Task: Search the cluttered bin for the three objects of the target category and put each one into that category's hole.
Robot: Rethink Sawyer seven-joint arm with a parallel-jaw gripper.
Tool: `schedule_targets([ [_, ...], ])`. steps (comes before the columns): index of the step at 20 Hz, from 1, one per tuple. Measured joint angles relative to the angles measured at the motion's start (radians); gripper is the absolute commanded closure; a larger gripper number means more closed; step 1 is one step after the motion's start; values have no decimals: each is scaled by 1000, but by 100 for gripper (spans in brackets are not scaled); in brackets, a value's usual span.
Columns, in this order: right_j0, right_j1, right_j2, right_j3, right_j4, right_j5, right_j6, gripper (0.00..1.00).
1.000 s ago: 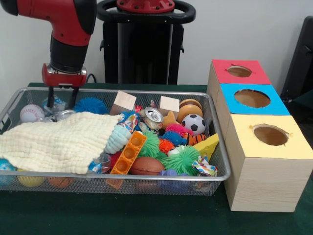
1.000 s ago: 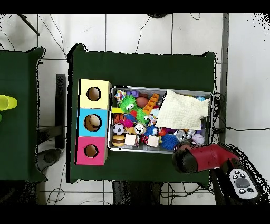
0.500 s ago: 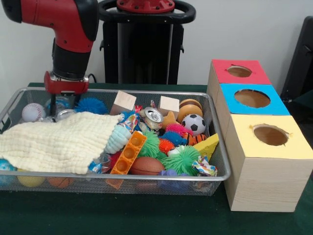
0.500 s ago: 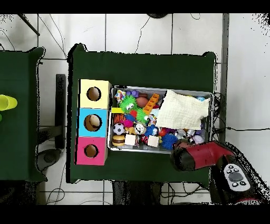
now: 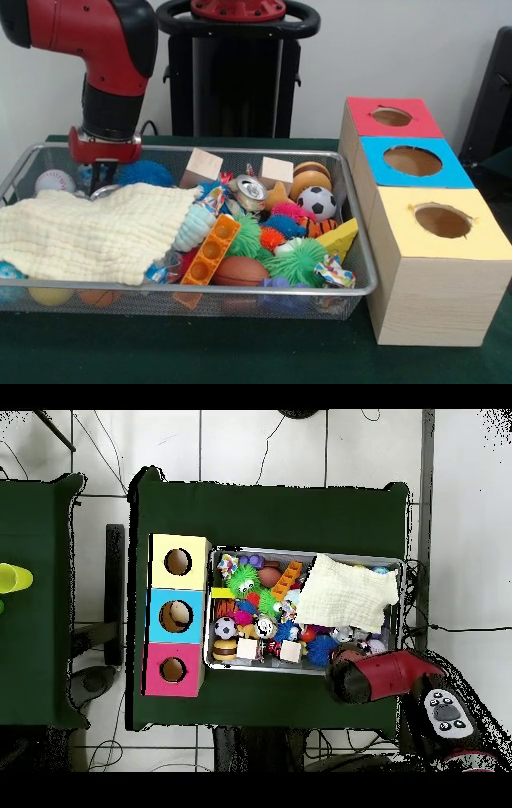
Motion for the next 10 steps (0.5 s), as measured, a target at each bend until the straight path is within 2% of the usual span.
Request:
schedule_targets([
  [10, 2, 7, -4, -1, 29, 1, 0, 100],
])
